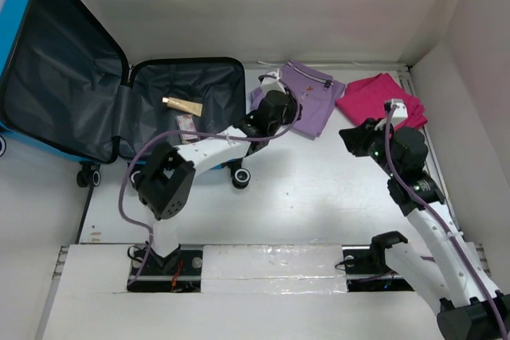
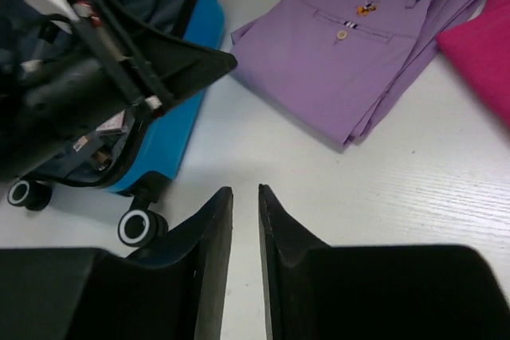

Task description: Pack the luggage

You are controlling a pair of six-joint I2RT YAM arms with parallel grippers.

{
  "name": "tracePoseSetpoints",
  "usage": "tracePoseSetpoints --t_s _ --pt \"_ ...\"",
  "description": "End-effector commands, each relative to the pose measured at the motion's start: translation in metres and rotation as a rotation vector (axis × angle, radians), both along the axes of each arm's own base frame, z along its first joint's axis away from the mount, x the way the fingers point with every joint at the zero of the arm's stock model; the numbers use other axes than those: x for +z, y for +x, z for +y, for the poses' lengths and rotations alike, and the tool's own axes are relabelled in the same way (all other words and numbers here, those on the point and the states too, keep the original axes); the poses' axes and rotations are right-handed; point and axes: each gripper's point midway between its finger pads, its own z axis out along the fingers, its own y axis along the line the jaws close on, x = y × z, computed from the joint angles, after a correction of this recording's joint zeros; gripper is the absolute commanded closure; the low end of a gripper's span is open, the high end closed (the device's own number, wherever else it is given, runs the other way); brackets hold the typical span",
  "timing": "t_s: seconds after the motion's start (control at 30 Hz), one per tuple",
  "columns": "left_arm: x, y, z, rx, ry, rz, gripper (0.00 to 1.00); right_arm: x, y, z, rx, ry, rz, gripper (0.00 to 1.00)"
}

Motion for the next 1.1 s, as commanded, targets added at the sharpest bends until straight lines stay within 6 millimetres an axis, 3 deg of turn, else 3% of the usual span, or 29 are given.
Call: tracePoseSetpoints --t_s 0.0,0.07,0.13,0.2,0.23,0.3,0.33,0.43,0.47,0.57,0.7,0.87,0.9,0.97,1.0,1.03,1.07 --pt "-0.015 0.019 -0.014 0.067 -0.117 0.053 0.84 0.006 -0.001 -0.006 -0.034 -0.013 -0.033 0.74" --pt "-0.049 0.026 -0.007 0.156 -0.115 0.159 0.84 0.0 -0.003 -0.005 -0.024 -0.017 -0.015 0.63" --pt "-0.083 0.035 0.002 0.275 -0.162 0.256 0.77 -0.002 -0.005 0.0 0.004 -0.012 -0.014 0.58" --pt "-0.096 0.039 0.005 0.326 -0.188 0.303 0.66 -0.002 -0.006 0.002 0.018 -0.009 -0.013 0.52" --pt "-0.114 0.039 0.005 0.322 -0.194 0.358 0.64 -0.006 -0.006 0.002 0.018 -0.011 -0.005 0.52" --pt "-0.121 0.043 0.004 0.355 -0.254 0.401 0.64 -0.006 -0.008 0.005 0.039 -0.007 -0.004 0.51" --pt "-0.14 0.042 0.008 0.386 -0.261 0.458 0.55 -0.006 -0.01 0.008 0.057 -0.004 -0.003 0.51" --pt "-0.157 0.045 0.01 0.413 -0.284 0.508 0.41 -0.003 -0.011 0.011 0.078 0.002 -0.013 0.51" --pt "-0.171 0.047 0.014 0.423 -0.284 0.539 0.39 -0.008 -0.012 0.013 0.09 0.002 -0.002 0.51" --pt "-0.187 0.049 0.009 0.447 -0.307 0.582 0.39 -0.004 -0.013 0.013 0.09 0.006 -0.02 0.51" --pt "-0.188 0.059 0.007 0.51 -0.313 0.604 0.46 -0.005 -0.016 0.014 0.101 0.008 -0.019 0.51" --pt "-0.199 0.066 0.018 0.626 -0.301 0.656 0.56 0.021 -0.028 0.02 0.148 0.047 -0.08 0.51" --pt "-0.185 0.076 0.012 0.631 -0.313 0.635 0.6 0.03 -0.031 0.02 0.149 0.051 -0.108 0.51" --pt "-0.201 0.077 0.017 0.67 -0.248 0.654 0.78 0.038 -0.037 0.02 0.16 0.064 -0.123 0.51" --pt "-0.2 0.08 0.017 0.672 -0.234 0.644 0.85 0.037 -0.04 0.02 0.16 0.063 -0.115 0.51" --pt "-0.194 0.085 0.015 0.669 -0.24 0.624 1.0 0.041 -0.045 0.018 0.16 0.064 -0.121 0.51" --pt "-0.195 0.088 0.022 0.686 -0.233 0.621 1.0 0.04 -0.048 0.018 0.16 0.063 -0.118 0.51"
